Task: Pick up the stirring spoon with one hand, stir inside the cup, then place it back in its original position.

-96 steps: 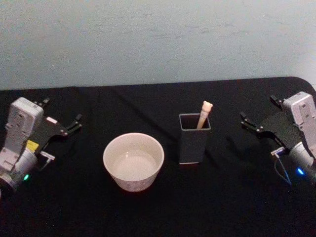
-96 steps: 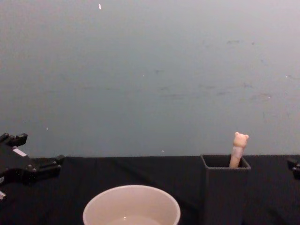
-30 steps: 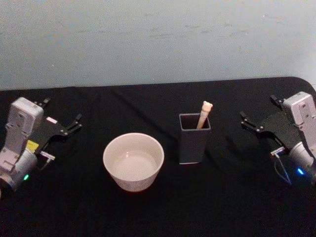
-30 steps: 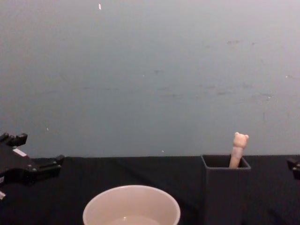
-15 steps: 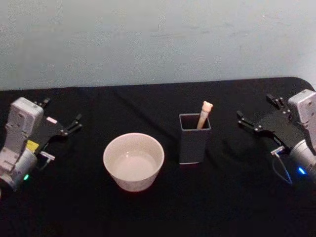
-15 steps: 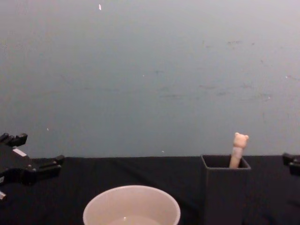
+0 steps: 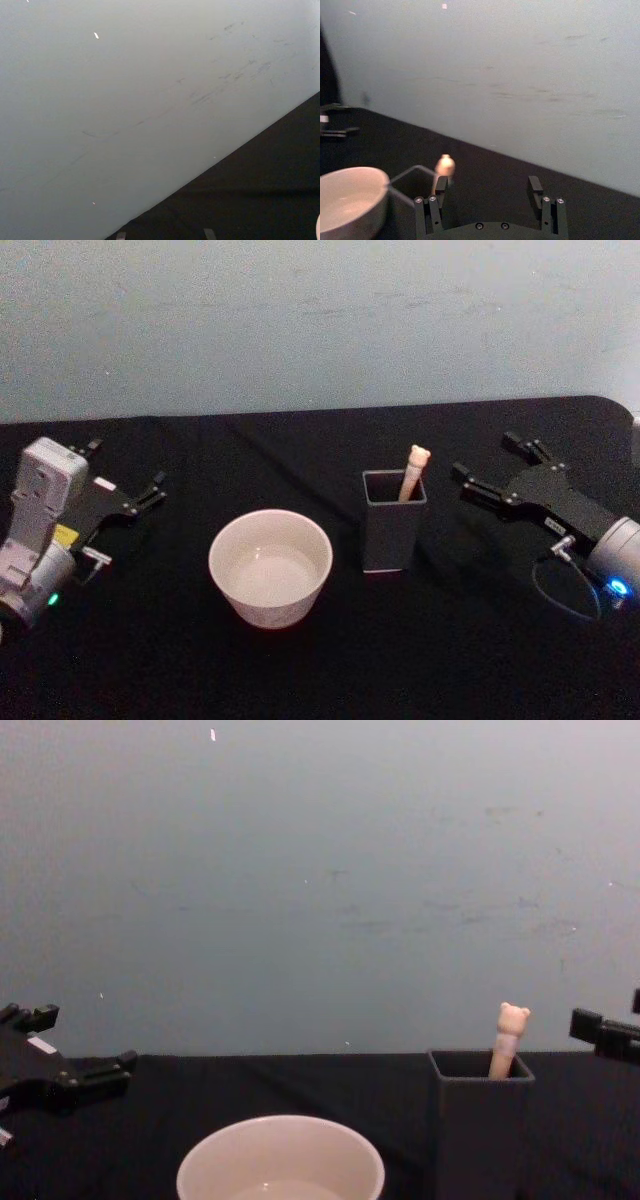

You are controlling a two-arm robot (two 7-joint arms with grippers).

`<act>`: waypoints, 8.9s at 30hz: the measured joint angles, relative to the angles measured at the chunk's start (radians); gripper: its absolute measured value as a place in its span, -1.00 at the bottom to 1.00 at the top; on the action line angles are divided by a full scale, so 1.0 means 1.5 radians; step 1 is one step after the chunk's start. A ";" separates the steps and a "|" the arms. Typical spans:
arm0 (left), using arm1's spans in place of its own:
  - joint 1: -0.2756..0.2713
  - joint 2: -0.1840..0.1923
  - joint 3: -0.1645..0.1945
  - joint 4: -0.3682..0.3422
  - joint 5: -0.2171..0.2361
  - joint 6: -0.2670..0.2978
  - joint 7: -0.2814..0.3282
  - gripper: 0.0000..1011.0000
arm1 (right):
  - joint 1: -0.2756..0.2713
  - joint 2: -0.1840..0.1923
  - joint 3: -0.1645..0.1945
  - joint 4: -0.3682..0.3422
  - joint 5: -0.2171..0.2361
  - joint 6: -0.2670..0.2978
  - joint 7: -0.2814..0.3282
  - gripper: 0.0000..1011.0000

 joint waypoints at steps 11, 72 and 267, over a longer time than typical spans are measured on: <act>0.000 0.000 0.000 0.000 0.000 0.000 0.000 0.98 | 0.037 -0.017 -0.011 0.037 0.043 0.043 0.119 0.98; 0.000 0.000 0.000 0.000 0.000 0.000 0.000 0.98 | 0.145 -0.087 -0.060 0.167 -0.002 0.035 0.185 0.53; 0.000 0.000 0.000 0.000 0.000 0.000 0.000 0.98 | 0.216 -0.201 -0.195 0.198 -0.136 -0.098 0.259 -0.58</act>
